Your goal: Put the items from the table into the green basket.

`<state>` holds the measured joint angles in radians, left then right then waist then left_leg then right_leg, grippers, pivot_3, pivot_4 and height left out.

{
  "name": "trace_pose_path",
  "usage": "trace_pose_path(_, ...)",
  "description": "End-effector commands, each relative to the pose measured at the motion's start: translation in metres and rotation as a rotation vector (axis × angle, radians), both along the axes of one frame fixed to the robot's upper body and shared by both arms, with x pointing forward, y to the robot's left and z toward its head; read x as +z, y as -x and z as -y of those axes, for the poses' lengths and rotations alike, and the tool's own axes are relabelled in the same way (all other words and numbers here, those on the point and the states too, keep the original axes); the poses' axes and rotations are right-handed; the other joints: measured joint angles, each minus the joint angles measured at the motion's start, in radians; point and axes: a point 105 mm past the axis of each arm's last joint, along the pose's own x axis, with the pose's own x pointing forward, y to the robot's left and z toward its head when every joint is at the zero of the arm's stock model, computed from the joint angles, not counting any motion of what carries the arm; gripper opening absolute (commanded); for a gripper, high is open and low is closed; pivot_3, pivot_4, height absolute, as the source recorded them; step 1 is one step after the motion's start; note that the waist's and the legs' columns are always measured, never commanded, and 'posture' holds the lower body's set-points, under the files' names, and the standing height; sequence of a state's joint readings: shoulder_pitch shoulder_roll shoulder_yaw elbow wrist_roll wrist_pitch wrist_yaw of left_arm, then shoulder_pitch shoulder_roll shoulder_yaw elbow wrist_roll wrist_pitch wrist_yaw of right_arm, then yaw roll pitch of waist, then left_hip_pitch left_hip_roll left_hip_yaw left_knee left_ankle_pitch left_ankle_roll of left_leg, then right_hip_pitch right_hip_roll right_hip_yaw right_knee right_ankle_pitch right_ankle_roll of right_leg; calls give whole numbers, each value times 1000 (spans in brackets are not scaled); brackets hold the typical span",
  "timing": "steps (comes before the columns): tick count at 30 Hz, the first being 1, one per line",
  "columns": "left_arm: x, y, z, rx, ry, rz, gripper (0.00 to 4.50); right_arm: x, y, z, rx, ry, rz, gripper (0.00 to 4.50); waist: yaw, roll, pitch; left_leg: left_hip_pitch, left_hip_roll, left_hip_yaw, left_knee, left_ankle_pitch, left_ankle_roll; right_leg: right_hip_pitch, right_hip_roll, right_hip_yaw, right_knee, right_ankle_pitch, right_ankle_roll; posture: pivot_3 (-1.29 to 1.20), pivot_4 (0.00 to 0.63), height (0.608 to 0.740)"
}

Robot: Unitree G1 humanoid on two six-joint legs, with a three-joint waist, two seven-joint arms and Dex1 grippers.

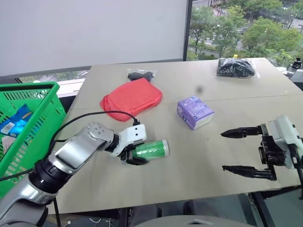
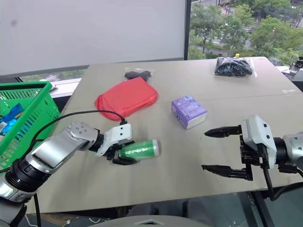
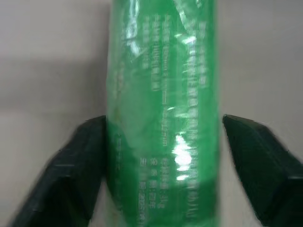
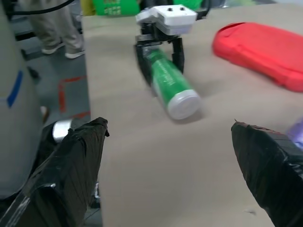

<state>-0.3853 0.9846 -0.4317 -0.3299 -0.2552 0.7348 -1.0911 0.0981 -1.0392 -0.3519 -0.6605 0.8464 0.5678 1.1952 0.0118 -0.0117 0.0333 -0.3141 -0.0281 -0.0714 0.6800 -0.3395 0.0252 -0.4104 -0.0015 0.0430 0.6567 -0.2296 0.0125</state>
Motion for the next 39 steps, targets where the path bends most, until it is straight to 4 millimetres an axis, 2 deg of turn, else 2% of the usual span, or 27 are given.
trace_pose_path(1, 3, 0, -4, 18, 49, 17, 1921, 4, -3, -3, 30, -6, 40, 4500, -2, 0, 0, 0, 0, 1, 0, 0, 0, 0, 0, 0, 0, 0, 0, 20, 0, 740)
trace_pose_path(3, 20, -6, -2, 105, 208, 29, 1868, 7, -8, -9, 36, -35, 82, 4500, 0, 0, 0, 1, 2, 4, 0, 0, 0, 0, 0, 1, 0, 0, 0, 42, 0, 740)
trace_pose_path(6, 52, -19, -10, 238, 403, 100, 1868, 13, -11, -17, 57, -91, 112, 4500, 4, -1, 1, 1, 3, 4, 0, 0, 0, -1, 0, 1, 0, 0, 0, 58, 0, 740)
trace_pose_path(9, 107, -51, -44, 517, 641, 281, 1868, 30, -13, -28, 96, -197, 166, 4500, 12, -3, 2, 0, 3, 1, 0, 0, 0, -1, 0, -1, 0, 0, 0, 98, 0, 740)
trace_pose_path(11, 142, -76, -84, 763, 739, 484, 1868, 46, -15, -36, 122, -303, 193, 4500, 17, -4, 3, -1, 3, -2, 1, 0, 0, -1, 0, -3, 0, 0, 0, 125, 0, 740)
trace_pose_path(13, 173, -89, -131, 1001, 763, 708, 1868, 60, -17, -45, 153, -388, 223, 4500, 20, -4, 3, 0, 3, -3, 1, 0, -1, -1, 0, -3, 1, 1, 0, 146, 0, 740)
trace_pose_path(15, 201, -91, -185, 1259, 756, 930, 1868, 71, -19, -53, 182, -456, 248, 4500, 26, -5, 2, 0, 2, -3, 0, 1, -2, -2, 0, -3, 2, 1, -1, 161, 0, 740)
trace_pose_path(17, 214, -83, -232, 1485, 760, 1051, 1868, 81, -21, -59, 209, -513, 259, 4500, 36, -6, 2, -1, 1, -3, -4, 3, -6, -4, -2, -2, 1, 1, -1, 179, 0, 740)
trace_pose_path(18, 216, -79, -248, 1563, 760, 1082, 1868, 84, -21, -61, 223, -533, 260, 4500, 40, -6, 1, -2, 0, -3, -5, 3, -7, -6, -3, -2, 0, 1, -1, 183, 0, 740)
trace_pose_path(20, 207, -77, -268, 1691, 756, 1037, 1868, 86, -21, -63, 249, -545, 271, 4500, 54, -12, -3, -7, -1, -3, -5, 3, -7, -12, -4, -3, 0, 1, -1, 187, 0, 740)
trace_pose_path(22, 191, -80, -275, 1765, 746, 950, 1868, 86, -22, -65, 256, -543, 284, 4500, 70, -16, -5, -15, -3, -4, -5, 3, -7, -21, -6, -4, 3, 1, -1, 185, 0, 740)
trace_pose_path(26, 171, -79, -281, 1849, 730, 876, 1868, 89, -27, -68, 240, -549, 330, 4500, 116, -21, -9, -20, -8, -12, -3, 3, -7, -22, -13, -13, 3, 2, -1, 178, 0, 740)
trace_pose_path(31, 156, -60, -306, 2077, 757, 883, 1868, 94, -28, -69, 228, -570, 356, 4500, 119, -24, -11, -29, -8, -18, 3, 4, -7, -26, -14, -21, 2, 2, -1, 172, 0, 740)
trace_pose_path(33, 149, -57, -310, 2131, 792, 846, 1868, 92, -28, -69, 224, -565, 352, 4500, 115, -23, -12, -31, -8, -17, 3, 4, -8, -28, -14, -21, 4, 2, -2, 168, 0, 740)
trace_pose_path(35, 149, -59, -308, 2126, 884, 815, 2877, 89, -29, -67, 214, -551, 343, 4500, 112, -23, -12, -31, -8, -17, 3, 5, -9, -29, -14, -21, 4, 2, -2, 164, 0, 740)
trace_pose_path(39, 156, -59, -306, 2141, 955, 833, 4374, 84, -30, -64, 188, -537, 333, 4500, 111, -24, -13, -31, -8, -17, 3, 5, -10, -28, -14, -22, 5, 2, -2, 163, 0, 740)
